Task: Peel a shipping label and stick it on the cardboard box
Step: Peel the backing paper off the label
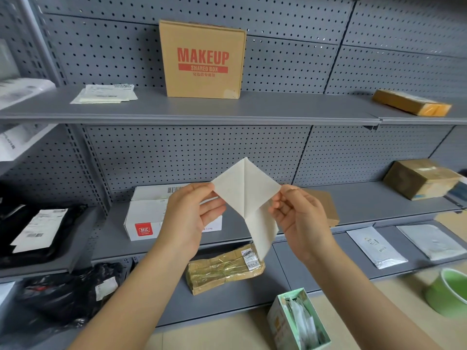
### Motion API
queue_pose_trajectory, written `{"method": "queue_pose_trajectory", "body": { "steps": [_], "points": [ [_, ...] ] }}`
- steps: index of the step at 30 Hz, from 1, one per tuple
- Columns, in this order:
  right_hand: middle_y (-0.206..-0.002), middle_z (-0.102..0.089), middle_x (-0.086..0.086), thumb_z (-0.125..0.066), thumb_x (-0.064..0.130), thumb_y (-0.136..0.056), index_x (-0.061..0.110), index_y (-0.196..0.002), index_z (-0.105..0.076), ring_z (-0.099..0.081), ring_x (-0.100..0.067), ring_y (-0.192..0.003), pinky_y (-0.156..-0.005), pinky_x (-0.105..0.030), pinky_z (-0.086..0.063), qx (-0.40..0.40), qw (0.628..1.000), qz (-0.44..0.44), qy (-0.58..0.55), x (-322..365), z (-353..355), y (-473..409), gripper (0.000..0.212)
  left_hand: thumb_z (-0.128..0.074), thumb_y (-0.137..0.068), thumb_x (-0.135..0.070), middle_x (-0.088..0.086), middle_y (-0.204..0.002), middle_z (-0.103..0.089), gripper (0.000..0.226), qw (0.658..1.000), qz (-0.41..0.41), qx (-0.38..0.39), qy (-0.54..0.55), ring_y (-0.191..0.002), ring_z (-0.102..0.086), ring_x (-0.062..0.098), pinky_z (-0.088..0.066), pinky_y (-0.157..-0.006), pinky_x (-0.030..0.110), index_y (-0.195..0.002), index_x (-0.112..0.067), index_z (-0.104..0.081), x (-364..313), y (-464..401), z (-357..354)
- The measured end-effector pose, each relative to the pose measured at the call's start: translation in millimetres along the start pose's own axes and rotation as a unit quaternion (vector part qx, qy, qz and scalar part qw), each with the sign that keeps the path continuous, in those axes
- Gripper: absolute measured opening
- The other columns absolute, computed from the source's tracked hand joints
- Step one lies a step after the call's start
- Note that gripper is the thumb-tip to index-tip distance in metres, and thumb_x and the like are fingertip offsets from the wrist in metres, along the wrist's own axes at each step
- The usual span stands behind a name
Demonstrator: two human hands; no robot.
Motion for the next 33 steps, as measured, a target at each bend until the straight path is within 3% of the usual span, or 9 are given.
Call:
{"method": "queue_pose_trajectory", "body": {
  "steps": [7,13,15,23,29,33],
  "points": [
    [-0.054,-0.058,0.002,-0.047,0.003,-0.091,0.01,-0.07,-0.055,-0.052,-0.009,-0.05,-0.055,-0.02,-0.05,-0.041,0.999,0.019,-0.021,2,15,-2,0.024,-0.05,-0.09,-0.008,0.012,-0.095,-0.069,0.014,0.997,-0.001,-0.035,0.061,-0.073,-0.073,0.016,-0.057,-0.06,0.022,-0.101,-0.003,-0.057,4,-7,18],
    [-0.054,-0.058,0.002,-0.047,0.004,-0.092,0.012,-0.066,-0.054,-0.052,-0.008,-0.051,-0.054,-0.018,-0.051,-0.074,0.996,0.037,-0.036,10,27,-3,0.028,-0.051,-0.091,-0.009,0.011,-0.094,-0.068,0.009,0.992,-0.021,-0.077,0.093,-0.08,-0.07,0.018,-0.058,-0.063,0.022,-0.088,-0.007,-0.059,-1,-11,33],
    [-0.053,-0.057,0.002,-0.046,0.003,-0.092,0.012,-0.065,-0.052,-0.051,-0.009,-0.051,-0.053,-0.018,-0.05,-0.083,0.994,0.047,-0.044,13,30,-3,0.029,-0.051,-0.091,-0.009,0.01,-0.093,-0.069,0.01,0.99,-0.029,-0.085,0.105,-0.076,-0.072,0.015,-0.058,-0.062,0.022,-0.087,-0.008,-0.06,-3,-11,36],
    [-0.057,-0.059,0.003,-0.05,0.008,-0.091,0.011,-0.068,-0.054,-0.052,-0.009,-0.057,-0.058,-0.018,-0.051,-0.121,0.989,0.054,-0.057,16,49,-7,0.023,-0.052,-0.091,-0.009,0.009,-0.093,-0.064,0.01,0.978,-0.045,-0.15,0.141,-0.089,-0.066,0.019,-0.056,-0.065,0.023,-0.084,-0.008,-0.058,-7,-12,49],
    [-0.054,-0.058,0.003,-0.049,0.006,-0.09,0.01,-0.069,-0.05,-0.053,-0.009,-0.052,-0.055,-0.017,-0.051,-0.138,0.985,0.066,-0.08,21,60,-7,0.022,-0.051,-0.091,-0.008,0.001,-0.066,-0.073,0.012,0.97,-0.059,-0.172,0.163,-0.077,-0.068,0.014,-0.056,-0.061,0.021,-0.081,-0.009,-0.058,-14,-11,63],
    [-0.052,-0.058,0.002,-0.047,0.004,-0.091,0.009,-0.069,-0.05,-0.053,-0.009,-0.049,-0.053,-0.017,-0.05,-0.146,0.983,0.079,-0.081,25,68,-7,0.022,-0.05,-0.091,-0.009,0.006,-0.082,-0.067,0.012,0.966,-0.065,-0.192,0.161,-0.081,-0.066,0.016,-0.056,-0.067,0.024,-0.081,-0.009,-0.057,-18,-12,74]
  ]
}}
Point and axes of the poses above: each hand's wrist, its own y-axis away from the middle knuckle, its own z-axis out of the back of the hand, x = y × z, the point moved 5 cm from there along -y, towards the middle knuckle
